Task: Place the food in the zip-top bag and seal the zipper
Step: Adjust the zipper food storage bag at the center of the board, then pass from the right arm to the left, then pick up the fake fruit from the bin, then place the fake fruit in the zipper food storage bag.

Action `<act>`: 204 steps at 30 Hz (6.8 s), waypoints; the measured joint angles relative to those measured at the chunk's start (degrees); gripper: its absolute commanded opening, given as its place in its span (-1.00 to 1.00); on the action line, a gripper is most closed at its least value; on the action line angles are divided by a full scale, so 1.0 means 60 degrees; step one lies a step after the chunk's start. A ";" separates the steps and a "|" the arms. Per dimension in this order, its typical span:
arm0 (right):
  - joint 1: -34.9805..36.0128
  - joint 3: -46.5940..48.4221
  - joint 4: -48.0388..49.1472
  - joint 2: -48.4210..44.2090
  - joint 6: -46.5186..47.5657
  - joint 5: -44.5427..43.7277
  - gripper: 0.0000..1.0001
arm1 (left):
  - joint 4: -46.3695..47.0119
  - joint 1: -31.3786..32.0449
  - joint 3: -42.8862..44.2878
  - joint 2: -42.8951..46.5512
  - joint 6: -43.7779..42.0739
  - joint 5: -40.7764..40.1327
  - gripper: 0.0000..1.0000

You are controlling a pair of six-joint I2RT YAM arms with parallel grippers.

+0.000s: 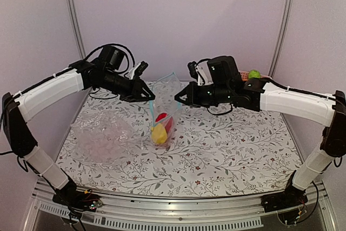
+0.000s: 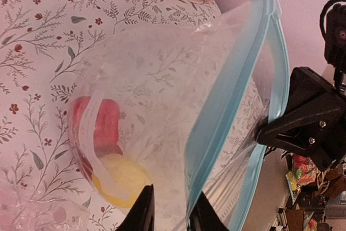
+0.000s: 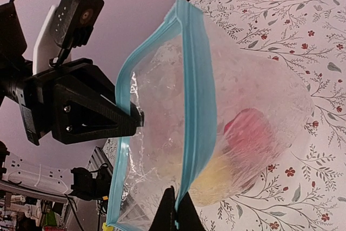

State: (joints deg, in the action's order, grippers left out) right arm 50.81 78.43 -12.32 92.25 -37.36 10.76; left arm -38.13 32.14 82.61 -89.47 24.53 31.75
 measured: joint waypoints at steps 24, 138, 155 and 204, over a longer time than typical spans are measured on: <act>0.0215 0.0000 0.0772 0.0299 -0.0459 0.0117 -1.00 | 0.0739 0.1162 -0.1734 0.1599 0.1231 -0.1406 -0.48; -0.9034 0.7515 -0.4284 0.8302 0.2856 -0.4623 0.19 | 0.0925 0.0251 -0.0998 0.0466 -0.0827 -0.1585 -1.00; -0.9060 0.7267 -0.4189 0.7410 0.2830 -0.3617 0.11 | 0.0914 0.0219 -0.0998 0.0459 -0.0823 -0.1450 -1.00; -0.0441 0.2481 -0.2874 -0.0747 0.2663 -0.2328 0.11 | 0.1683 0.0266 -0.1566 0.1005 -0.0623 -0.0284 -1.00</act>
State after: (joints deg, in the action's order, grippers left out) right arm 48.16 93.32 -29.56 87.77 -21.39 -3.20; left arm -28.03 33.74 73.21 -83.44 20.80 30.04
